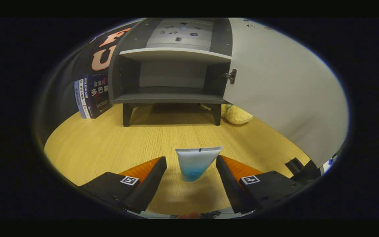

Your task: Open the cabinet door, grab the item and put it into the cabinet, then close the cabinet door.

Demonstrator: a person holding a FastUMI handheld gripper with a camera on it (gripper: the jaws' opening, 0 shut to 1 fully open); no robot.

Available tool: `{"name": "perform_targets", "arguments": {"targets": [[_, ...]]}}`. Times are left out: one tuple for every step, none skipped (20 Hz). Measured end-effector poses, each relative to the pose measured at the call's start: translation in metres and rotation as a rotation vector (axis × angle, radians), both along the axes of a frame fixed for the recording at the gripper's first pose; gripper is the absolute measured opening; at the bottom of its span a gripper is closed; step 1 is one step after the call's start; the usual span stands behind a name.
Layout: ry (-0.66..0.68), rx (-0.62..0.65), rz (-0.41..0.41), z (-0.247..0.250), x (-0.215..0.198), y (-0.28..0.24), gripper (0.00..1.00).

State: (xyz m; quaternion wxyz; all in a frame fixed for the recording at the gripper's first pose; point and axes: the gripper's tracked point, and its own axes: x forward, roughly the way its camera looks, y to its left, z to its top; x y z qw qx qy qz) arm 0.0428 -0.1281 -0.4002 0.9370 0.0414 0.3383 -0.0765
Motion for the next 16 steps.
{"name": "perform_targets", "arguments": {"targets": [[0.007,0.0,-0.009,-0.003,-0.001,-0.001,0.93],[0.004,-0.007,-0.013,-0.001,0.0,-0.001,0.81],[-0.004,-0.002,0.001,0.002,0.005,0.002,0.68],[0.01,-0.013,-0.003,0.005,0.002,0.001,0.56],[0.031,-0.038,-0.004,0.011,-0.001,-0.003,0.56],[0.033,-0.063,0.001,0.022,0.0,-0.005,0.56],[0.021,-0.093,0.006,0.039,0.003,-0.007,0.57],[-0.006,-0.125,0.007,0.061,0.009,-0.011,0.57],[-0.042,-0.158,0.006,0.088,0.018,-0.015,0.56],[-0.081,-0.187,0.006,0.117,0.028,-0.019,0.56],[-0.122,-0.205,0.002,0.147,0.039,-0.021,0.56],[-0.16,-0.21,-0.004,0.179,0.05,-0.021,0.56],[-0.204,-0.205,-0.016,0.211,0.062,-0.022,0.56],[-0.253,-0.197,-0.029,0.244,0.074,-0.023,0.56],[-0.302,-0.19,-0.041,0.275,0.086,-0.024,0.56],[-0.337,-0.184,-0.047,0.305,0.098,-0.026,0.56]]}}
